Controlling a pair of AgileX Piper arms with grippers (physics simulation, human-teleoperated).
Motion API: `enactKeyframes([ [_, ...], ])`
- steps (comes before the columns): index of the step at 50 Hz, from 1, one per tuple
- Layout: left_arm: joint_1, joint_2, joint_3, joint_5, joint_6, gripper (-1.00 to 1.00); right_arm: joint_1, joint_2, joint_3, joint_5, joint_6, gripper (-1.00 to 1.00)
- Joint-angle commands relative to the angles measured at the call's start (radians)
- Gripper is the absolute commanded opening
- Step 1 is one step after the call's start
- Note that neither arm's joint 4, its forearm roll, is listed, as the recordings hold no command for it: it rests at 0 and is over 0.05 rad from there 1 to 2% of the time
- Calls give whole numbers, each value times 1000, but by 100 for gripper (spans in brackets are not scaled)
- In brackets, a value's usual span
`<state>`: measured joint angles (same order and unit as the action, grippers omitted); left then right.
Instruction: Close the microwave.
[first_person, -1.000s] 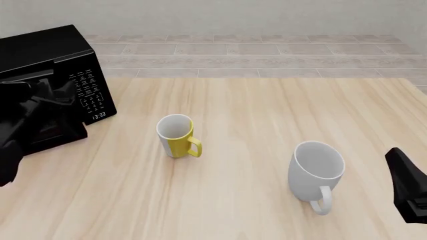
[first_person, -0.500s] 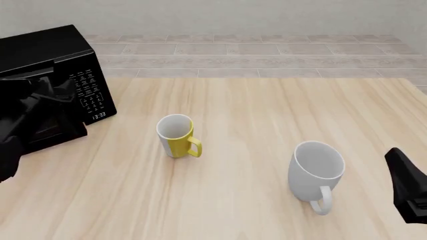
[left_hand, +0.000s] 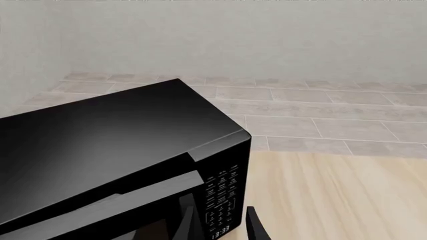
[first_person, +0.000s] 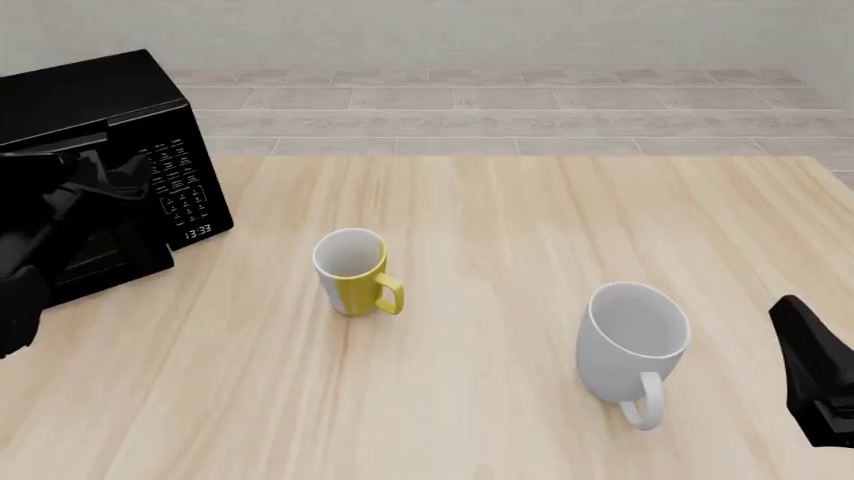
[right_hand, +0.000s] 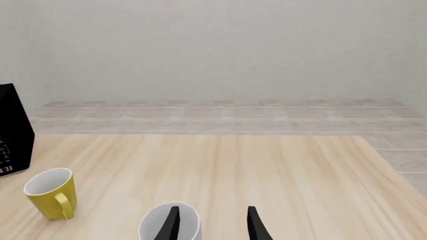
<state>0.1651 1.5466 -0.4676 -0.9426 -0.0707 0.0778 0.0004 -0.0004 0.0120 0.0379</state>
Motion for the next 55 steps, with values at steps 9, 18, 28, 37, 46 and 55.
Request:
enactKeyframes([
  [9,97,115,3,113,40,100,2,0,0,0,0,100],
  [18,102,139,-16,112,49,100,0,0,0,3,2,100],
  [28,104,131,-21,123,48,100,1,0,0,5,3,100],
  [37,106,143,-35,125,54,100,3,0,0,5,8,100],
  [46,101,122,-32,139,52,100,2,0,0,5,14,100],
  [55,103,139,-44,134,54,100,11,0,0,10,21,100],
])
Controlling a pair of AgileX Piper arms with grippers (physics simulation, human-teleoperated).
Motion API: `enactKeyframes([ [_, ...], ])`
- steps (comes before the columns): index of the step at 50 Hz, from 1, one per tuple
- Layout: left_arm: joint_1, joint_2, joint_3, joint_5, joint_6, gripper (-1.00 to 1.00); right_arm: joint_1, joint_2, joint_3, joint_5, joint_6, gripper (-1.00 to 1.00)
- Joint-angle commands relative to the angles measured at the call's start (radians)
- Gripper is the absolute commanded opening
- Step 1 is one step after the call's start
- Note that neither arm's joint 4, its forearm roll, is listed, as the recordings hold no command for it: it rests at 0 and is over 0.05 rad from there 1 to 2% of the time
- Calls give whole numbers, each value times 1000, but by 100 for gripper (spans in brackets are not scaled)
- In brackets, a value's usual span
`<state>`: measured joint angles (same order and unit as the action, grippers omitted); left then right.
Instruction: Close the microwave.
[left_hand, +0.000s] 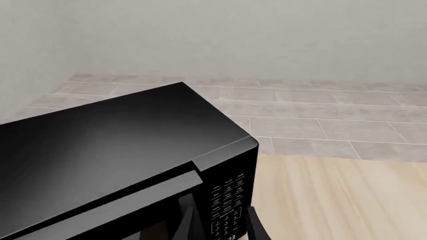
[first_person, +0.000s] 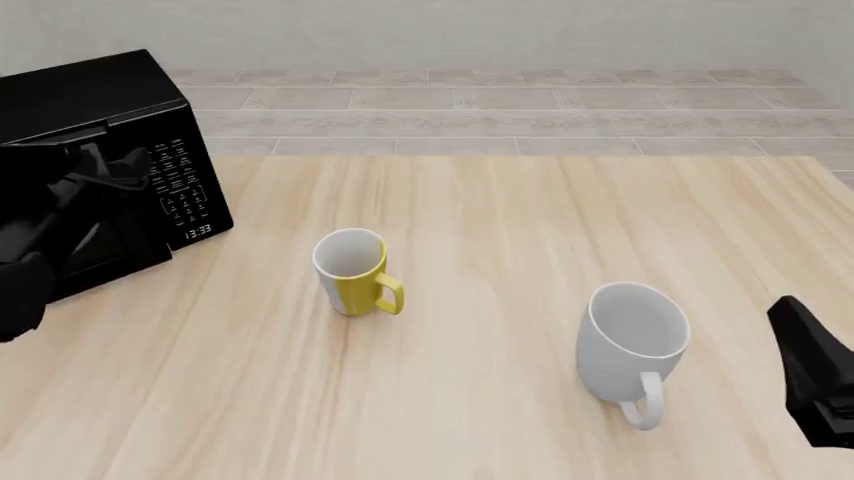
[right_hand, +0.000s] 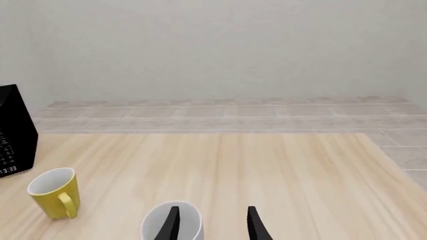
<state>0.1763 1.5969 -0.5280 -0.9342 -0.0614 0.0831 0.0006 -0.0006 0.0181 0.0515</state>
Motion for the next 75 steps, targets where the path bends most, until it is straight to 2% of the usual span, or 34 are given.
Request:
enactKeyframes([
  [1,92,89,17,125,45,100,6,0,0,4,7,100],
  [49,127,130,-65,190,38,100,20,0,0,-8,8,100],
  [75,143,174,-83,173,39,100,15,0,0,-4,6,100],
])
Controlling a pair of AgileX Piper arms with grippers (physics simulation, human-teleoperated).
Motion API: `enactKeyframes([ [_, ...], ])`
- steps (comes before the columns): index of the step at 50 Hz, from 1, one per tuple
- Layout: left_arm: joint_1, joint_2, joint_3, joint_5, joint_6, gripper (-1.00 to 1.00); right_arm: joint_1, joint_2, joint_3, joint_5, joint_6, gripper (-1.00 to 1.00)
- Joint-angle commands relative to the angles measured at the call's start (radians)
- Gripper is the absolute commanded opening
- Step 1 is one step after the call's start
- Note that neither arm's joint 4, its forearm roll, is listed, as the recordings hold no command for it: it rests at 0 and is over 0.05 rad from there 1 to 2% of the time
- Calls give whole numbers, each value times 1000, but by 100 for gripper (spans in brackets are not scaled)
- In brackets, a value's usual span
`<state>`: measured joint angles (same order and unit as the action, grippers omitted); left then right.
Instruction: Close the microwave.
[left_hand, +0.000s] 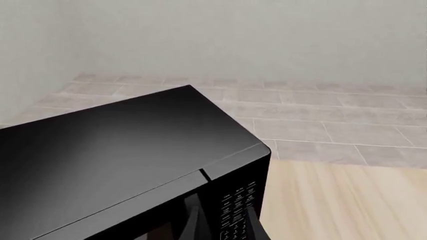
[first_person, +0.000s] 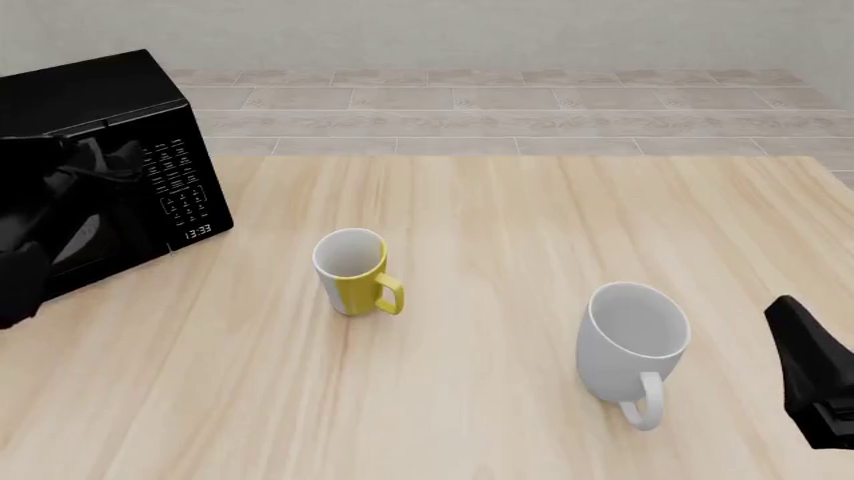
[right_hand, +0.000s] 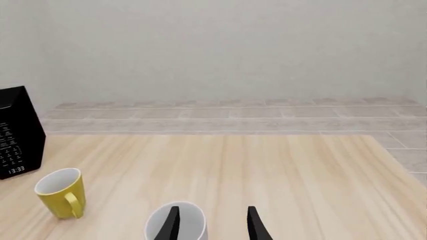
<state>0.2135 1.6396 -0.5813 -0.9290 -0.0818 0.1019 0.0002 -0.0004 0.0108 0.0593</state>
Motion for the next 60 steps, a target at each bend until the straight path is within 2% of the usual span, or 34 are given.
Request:
enactKeyframes([
  [1,103,131,-25,163,59,100,-6,0,0,6,0,100],
  [8,86,93,27,135,58,100,-5,0,0,13,-3,100],
  [17,35,-54,152,109,50,100,-2,0,0,9,-2,100],
  [26,5,-106,214,87,47,100,-5,0,0,10,-1,100],
  [33,-18,-172,255,104,26,100,-3,0,0,11,-3,100],
  [52,-76,-357,389,103,48,100,-11,0,0,12,2,100],
  [60,-99,-459,434,144,41,100,-8,0,0,14,1,100],
])
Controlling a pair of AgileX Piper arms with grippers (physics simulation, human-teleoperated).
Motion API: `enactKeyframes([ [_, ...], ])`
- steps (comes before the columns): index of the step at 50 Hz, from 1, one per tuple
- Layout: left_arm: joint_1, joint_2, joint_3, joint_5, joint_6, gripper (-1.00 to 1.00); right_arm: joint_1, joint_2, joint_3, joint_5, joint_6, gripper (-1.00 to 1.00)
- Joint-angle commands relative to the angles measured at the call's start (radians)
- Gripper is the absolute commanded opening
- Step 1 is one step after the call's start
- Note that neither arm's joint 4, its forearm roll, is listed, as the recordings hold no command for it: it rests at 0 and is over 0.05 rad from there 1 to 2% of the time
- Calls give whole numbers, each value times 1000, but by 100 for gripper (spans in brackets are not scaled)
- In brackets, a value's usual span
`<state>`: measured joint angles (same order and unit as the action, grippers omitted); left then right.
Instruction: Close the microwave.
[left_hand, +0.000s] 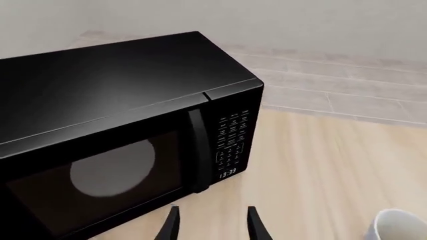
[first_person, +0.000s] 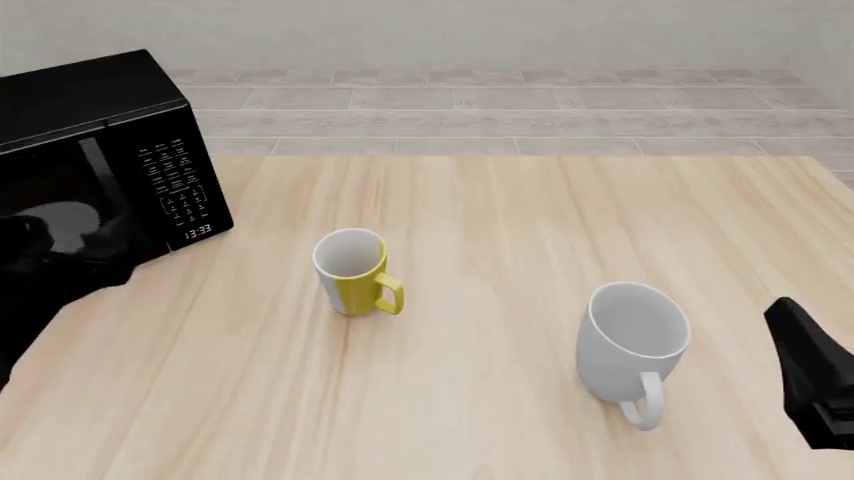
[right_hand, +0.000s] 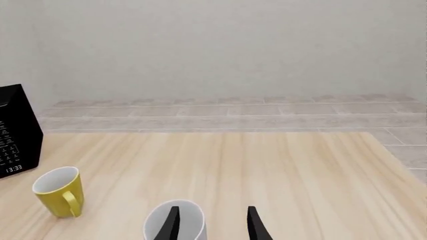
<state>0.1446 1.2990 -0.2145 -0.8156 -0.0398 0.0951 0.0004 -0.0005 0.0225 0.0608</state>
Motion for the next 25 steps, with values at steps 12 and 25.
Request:
enactKeyframes([
  [12,-80,-339,133,152,4,100,-2,0,0,4,1,100],
  [25,-134,-629,191,351,18,100,-3,0,0,4,3,100],
])
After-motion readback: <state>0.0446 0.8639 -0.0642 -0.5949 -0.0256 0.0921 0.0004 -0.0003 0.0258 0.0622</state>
